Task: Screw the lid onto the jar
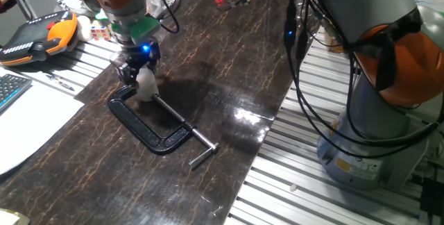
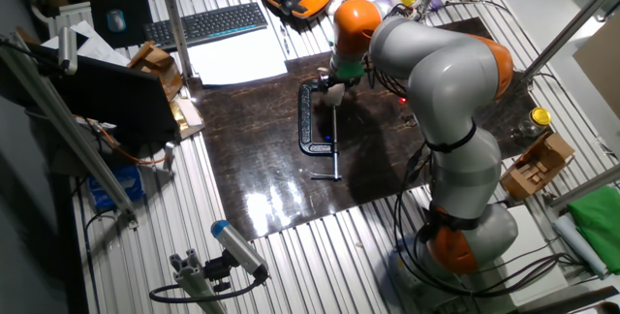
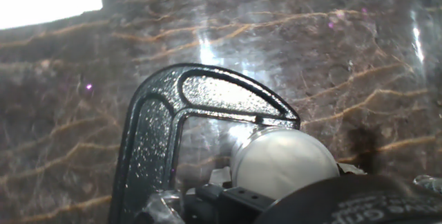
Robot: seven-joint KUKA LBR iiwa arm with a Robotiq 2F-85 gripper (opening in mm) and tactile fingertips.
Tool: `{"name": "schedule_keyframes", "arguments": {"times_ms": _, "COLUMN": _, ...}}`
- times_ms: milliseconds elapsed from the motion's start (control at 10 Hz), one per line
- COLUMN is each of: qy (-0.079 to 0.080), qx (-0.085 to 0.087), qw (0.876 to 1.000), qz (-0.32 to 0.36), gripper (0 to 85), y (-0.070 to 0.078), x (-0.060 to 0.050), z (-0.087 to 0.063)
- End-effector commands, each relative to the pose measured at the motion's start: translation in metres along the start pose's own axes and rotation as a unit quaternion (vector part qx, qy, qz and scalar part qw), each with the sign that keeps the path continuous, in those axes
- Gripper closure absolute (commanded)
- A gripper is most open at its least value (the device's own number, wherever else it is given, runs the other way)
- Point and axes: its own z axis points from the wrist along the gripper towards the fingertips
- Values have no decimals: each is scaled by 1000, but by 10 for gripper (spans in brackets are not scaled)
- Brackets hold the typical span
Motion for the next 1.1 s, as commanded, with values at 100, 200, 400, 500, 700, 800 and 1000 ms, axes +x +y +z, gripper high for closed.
{"name": "schedule_keyframes", "arguments": {"times_ms": 100, "qy": 3, "qx": 2, "qw": 998, "qz": 63, "gripper": 147, "y": 0, "x": 0, "z": 0}}
{"name": "schedule_keyframes", "arguments": {"times_ms": 200, "qy": 5, "qx": 2, "qw": 997, "qz": 77, "gripper": 147, "y": 0, "x": 0, "z": 0}}
{"name": "schedule_keyframes", "arguments": {"times_ms": 400, "qy": 6, "qx": 4, "qw": 994, "qz": 109, "gripper": 147, "y": 1, "x": 0, "z": -1}}
{"name": "schedule_keyframes", "arguments": {"times_ms": 500, "qy": 6, "qx": 6, "qw": 992, "qz": 124, "gripper": 150, "y": 1, "x": 0, "z": 0}}
{"name": "schedule_keyframes", "arguments": {"times_ms": 700, "qy": 9, "qx": 8, "qw": 986, "qz": 168, "gripper": 147, "y": 1, "x": -1, "z": 0}}
{"name": "schedule_keyframes", "arguments": {"times_ms": 800, "qy": 10, "qx": 8, "qw": 982, "qz": 191, "gripper": 147, "y": 1, "x": -1, "z": 0}}
{"name": "schedule_keyframes", "arguments": {"times_ms": 1000, "qy": 9, "qx": 10, "qw": 973, "qz": 231, "gripper": 150, "y": 1, "x": -1, "z": 0}}
